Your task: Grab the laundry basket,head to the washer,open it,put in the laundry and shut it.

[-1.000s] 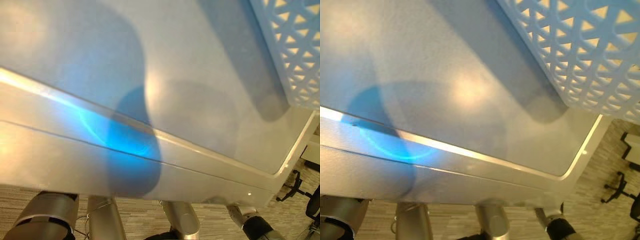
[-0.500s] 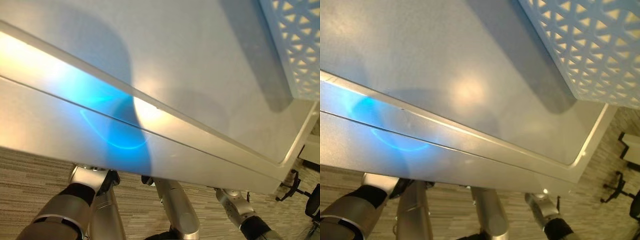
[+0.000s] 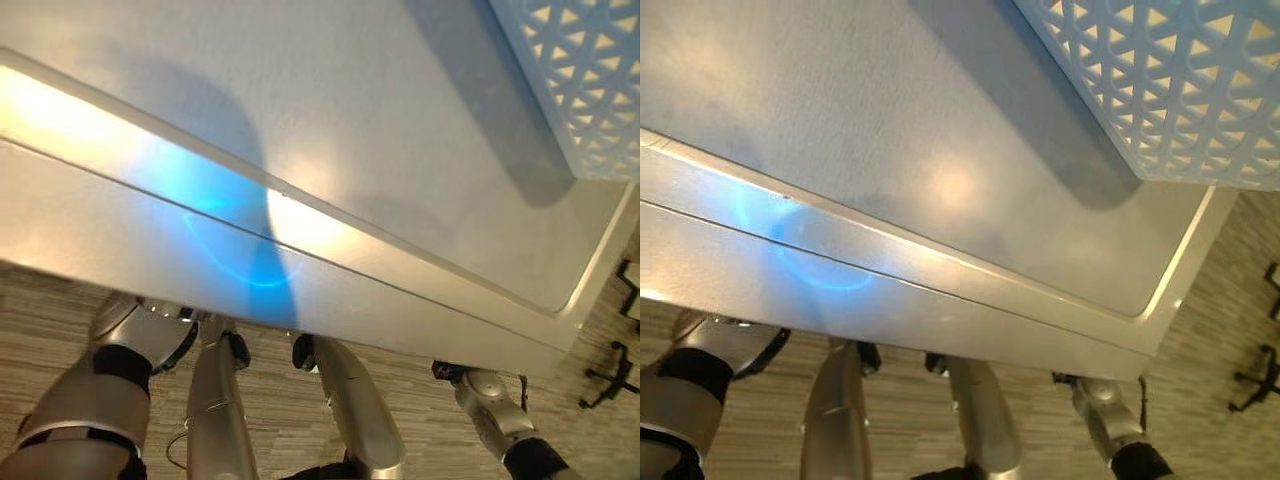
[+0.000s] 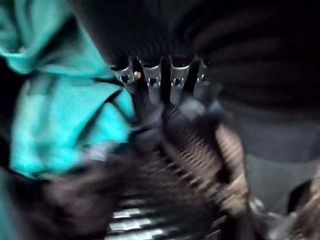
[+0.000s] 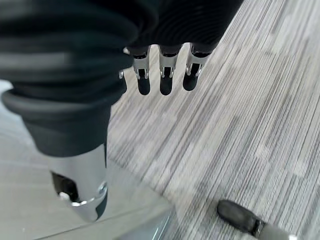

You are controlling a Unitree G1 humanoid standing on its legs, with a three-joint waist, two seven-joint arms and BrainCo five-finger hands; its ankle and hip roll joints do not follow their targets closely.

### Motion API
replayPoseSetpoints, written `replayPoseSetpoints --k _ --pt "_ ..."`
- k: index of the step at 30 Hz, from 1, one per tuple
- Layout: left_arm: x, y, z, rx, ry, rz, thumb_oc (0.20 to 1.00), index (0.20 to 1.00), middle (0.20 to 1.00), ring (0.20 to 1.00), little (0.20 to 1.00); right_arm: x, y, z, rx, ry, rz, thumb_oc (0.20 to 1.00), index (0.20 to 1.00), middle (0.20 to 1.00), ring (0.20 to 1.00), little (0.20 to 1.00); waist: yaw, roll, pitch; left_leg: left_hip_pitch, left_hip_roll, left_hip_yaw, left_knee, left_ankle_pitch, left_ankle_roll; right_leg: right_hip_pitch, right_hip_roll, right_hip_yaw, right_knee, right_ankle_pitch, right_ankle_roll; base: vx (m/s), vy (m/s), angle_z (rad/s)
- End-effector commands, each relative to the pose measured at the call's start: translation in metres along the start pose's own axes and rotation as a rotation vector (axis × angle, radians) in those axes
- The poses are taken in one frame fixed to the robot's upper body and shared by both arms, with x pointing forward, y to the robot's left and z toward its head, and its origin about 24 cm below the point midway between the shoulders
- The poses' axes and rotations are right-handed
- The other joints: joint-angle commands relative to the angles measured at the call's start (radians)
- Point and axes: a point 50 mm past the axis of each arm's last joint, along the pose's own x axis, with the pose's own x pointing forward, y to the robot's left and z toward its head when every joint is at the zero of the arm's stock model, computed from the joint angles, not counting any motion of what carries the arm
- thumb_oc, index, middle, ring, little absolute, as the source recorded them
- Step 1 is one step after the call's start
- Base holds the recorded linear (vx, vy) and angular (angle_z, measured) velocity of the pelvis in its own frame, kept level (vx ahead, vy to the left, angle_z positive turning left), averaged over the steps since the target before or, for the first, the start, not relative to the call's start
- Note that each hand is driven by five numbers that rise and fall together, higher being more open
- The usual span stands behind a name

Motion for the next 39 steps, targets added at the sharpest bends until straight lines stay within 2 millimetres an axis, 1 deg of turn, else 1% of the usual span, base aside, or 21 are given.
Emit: replayPoseSetpoints --k 1,4,6,10,11,12,13,14,15,17,18,21,22,23,24,25,26,28,32,37,39 --pt "0.024 0.032 0.13 0.054 -0.348 0.122 1.0 1.0 1.0 1.0 1.0 -0.004 -0.037 0.015 -0.045 -0.045 -0.077 1.0 1.0 1.0 1.0 1.0 -0.026 0.022 -0.01 0.072 -0.03 0.021 -0.046 -0.092 -0.076 0.145 0.084 -0.015 0.005 -0.144 -0.005 -0.02 -0.018 0.14" --pt "0.02 0.035 0.132 0.08 -0.392 0.13 1.0 1.0 1.0 1.0 1.0 -0.005 -0.036 0.011 -0.03 -0.034 -0.072 1.0 1.0 1.0 1.0 1.0 -0.017 0.028 -0.01 0.073 -0.031 0.017 -0.046 -0.092 -0.076 0.146 0.082 -0.02 0.007 -0.144 -0.005 -0.02 -0.018 0.13" --pt "0.012 0.034 0.125 0.103 -0.43 0.124 1.0 1.0 1.0 1.0 1.0 -0.006 -0.036 0.008 -0.025 -0.022 -0.07 1.0 1.0 1.0 1.0 1.0 -0.007 0.034 -0.01 0.077 -0.031 0.016 -0.046 -0.091 -0.078 0.152 0.082 -0.022 0.011 -0.148 -0.007 -0.02 -0.004 0.05" --pt "0.012 0.034 0.125 0.103 -0.429 0.124 1.0 1.0 1.0 1.0 1.0 -0.006 -0.036 0.008 -0.026 -0.021 -0.069 1.0 1.0 1.0 1.0 1.0 -0.008 0.033 -0.011 0.077 -0.031 0.016 -0.046 -0.091 -0.078 0.152 0.082 -0.022 0.011 -0.148 -0.007 0.0 0.0 0.0" --pt "-0.006 0.028 0.095 0.125 -0.454 0.072 1.0 1.0 1.0 1.0 1.0 -0.01 -0.036 -0.001 -0.025 0.011 -0.071 1.0 1.0 1.0 1.0 1.0 0.017 0.042 -0.01 0.092 -0.03 0.012 -0.039 -0.095 -0.081 0.167 0.082 -0.02 0.024 -0.161 -0.011 -0.04 -0.005 0.01" --pt "-0.027 0.026 0.059 0.16 -0.429 0.02 1.0 1.0 1.0 1.0 1.0 -0.015 -0.039 -0.008 -0.025 0.036 -0.083 1.0 1.0 1.0 1.0 1.0 0.035 0.045 -0.018 0.101 -0.028 0.012 -0.03 -0.098 -0.081 0.179 0.084 -0.018 0.023 -0.164 -0.016 -0.04 -0.006 -0.03" --pt "-0.028 0.026 0.058 0.16 -0.424 0.018 1.0 1.0 1.0 1.0 1.0 -0.015 -0.039 -0.009 -0.028 0.039 -0.081 1.0 1.0 1.0 1.0 1.0 0.033 0.045 -0.022 0.101 -0.028 0.013 -0.03 -0.098 -0.081 0.18 0.084 -0.017 0.022 -0.164 -0.016 -0.03 -0.001 -0.06" --pt "-0.037 0.026 0.047 0.182 -0.422 0.01 1.0 1.0 1.0 1.0 1.0 -0.018 -0.039 -0.013 -0.031 0.052 -0.081 1.0 1.0 1.0 1.0 1.0 0.037 0.045 -0.027 0.103 -0.027 0.01 -0.029 -0.098 -0.082 0.185 0.085 -0.015 0.02 -0.165 -0.017 0.0 0.0 0.0" --pt "-0.055 0.024 0.031 0.263 -0.44 0.002 1.0 1.0 1.0 1.0 1.0 -0.021 -0.04 -0.018 -0.041 0.065 -0.082 1.0 1.0 1.0 1.0 1.0 0.05 0.045 -0.034 0.113 -0.027 0.007 -0.029 -0.097 -0.085 0.196 0.087 -0.014 0.017 -0.168 -0.019 0.0 0.0 0.0" --pt "-0.087 0.02 0.005 0.341 -0.446 -0.017 1.0 1.0 1.0 1.0 1.0 -0.028 -0.039 -0.029 -0.033 0.09 -0.084 1.0 1.0 1.0 1.0 1.0 0.068 0.039 -0.045 0.134 -0.023 0.004 -0.033 -0.094 -0.092 0.221 0.093 -0.011 0.003 -0.17 -0.02 -0.01 -0.036 0.01" --pt "-0.088 0.02 0.004 0.342 -0.442 -0.018 1.0 1.0 1.0 1.0 1.0 -0.028 -0.038 -0.03 -0.035 0.093 -0.081 1.0 1.0 1.0 1.0 1.0 0.066 0.038 -0.048 0.134 -0.023 0.006 -0.034 -0.091 -0.091 0.223 0.093 -0.012 0.001 -0.168 -0.021 -0.01 -0.037 0.0" --pt "-0.119 0.013 -0.026 0.368 -0.383 -0.064 1.0 1.0 1.0 1.0 1.0 -0.031 -0.034 -0.036 -0.013 0.108 -0.096 1.0 1.0 1.0 1.0 1.0 0.085 0.031 -0.062 0.153 -0.017 0.005 -0.036 -0.082 -0.098 0.246 0.102 -0.008 -0.007 -0.167 -0.021 -0.01 -0.028 0.04" --pt "-0.145 0.007 -0.052 0.353 -0.296 -0.12 1.0 1.0 1.0 1.0 1.0 -0.035 -0.035 -0.044 -0.032 0.139 -0.103 1.0 1.0 1.0 1.0 1.0 0.099 0.026 -0.07 0.173 -0.013 0.004 -0.033 -0.077 -0.101 0.273 0.109 -0.004 -0.01 -0.174 -0.026 0.0 -0.042 -0.08" --pt "-0.147 0.008 -0.053 0.352 -0.291 -0.121 1.0 1.0 1.0 1.0 1.0 -0.035 -0.034 -0.045 -0.036 0.143 -0.099 1.0 1.0 1.0 1.0 1.0 0.096 0.025 -0.072 0.177 -0.012 0.005 -0.033 -0.077 -0.101 0.276 0.109 -0.002 -0.011 -0.173 -0.027 -0.01 -0.036 -0.08" --pt "-0.159 0.003 -0.064 0.335 -0.245 -0.149 1.0 1.0 1.0 1.0 1.0 -0.037 -0.033 -0.05 -0.047 0.162 -0.102 1.0 1.0 1.0 1.0 1.0 0.101 0.024 -0.077 0.185 -0.008 0.004 -0.029 -0.075 -0.103 0.288 0.111 -0.002 -0.01 -0.178 -0.031 0.0 0.0 0.0" --pt "-0.172 -0.003 -0.078 0.302 -0.174 -0.175 1.0 1.0 1.0 1.0 1.0 -0.038 -0.034 -0.054 -0.066 0.182 -0.109 1.0 1.0 1.0 1.0 1.0 0.109 0.024 -0.081 0.198 -0.003 0.004 -0.025 -0.07 -0.105 0.302 0.114 0.0 -0.009 -0.187 -0.038 -0.03 -0.041 0.03" --pt "-0.194 -0.013 -0.099 0.227 -0.049 -0.218 1.0 1.0 1.0 1.0 1.0 -0.041 -0.034 -0.064 -0.093 0.231 -0.115 1.0 1.0 1.0 1.0 1.0 0.118 0.025 -0.092 0.222 0.004 0.003 -0.015 -0.062 -0.109 0.335 0.122 0.005 -0.012 -0.2 -0.049 -0.05 -0.034 0.05" --pt "-0.215 -0.021 -0.115 0.173 0.053 -0.259 1.0 1.0 1.0 1.0 1.0 -0.044 -0.034 -0.073 -0.129 0.28 -0.119 1.0 1.0 1.0 1.0 1.0 0.132 0.03 -0.1 0.244 0.014 -0.002 -0.008 -0.049 -0.117 0.364 0.129 0.007 -0.017 -0.21 -0.06 -0.06 -0.03 0.03" --pt "-0.245 -0.032 -0.137 0.108 0.208 -0.307 1.0 1.0 1.0 1.0 1.0 -0.049 -0.03 -0.087 -0.181 0.349 -0.099 1.0 1.0 1.0 1.0 1.0 0.154 0.044 -0.118 0.274 0.039 -0.015 0.008 -0.012 -0.135 0.417 0.136 0.01 -0.022 -0.224 -0.078 -0.12 -0.024 0.02" --pt "-0.266 -0.044 -0.152 0.055 0.332 -0.339 1.0 1.0 1.0 1.0 1.0 -0.054 -0.03 -0.104 -0.224 0.439 -0.106 1.0 1.0 1.0 1.0 1.0 0.167 0.077 -0.163 0.311 0.06 -0.026 -0.007 0.041 -0.157 0.486 0.144 0.008 -0.051 -0.233 -0.087 -0.13 0.021 -0.03" --pt "-0.278 -0.05 -0.162 0.041 0.41 -0.353 1.0 1.0 1.0 1.0 1.0 -0.056 -0.032 -0.109 -0.257 0.474 -0.108 1.0 1.0 1.0 1.0 1.0 0.174 0.086 -0.179 0.322 0.071 -0.029 -0.005 0.066 -0.17 0.514 0.146 0.007 -0.062 -0.235 -0.089 -0.13 0.036 -0.03"
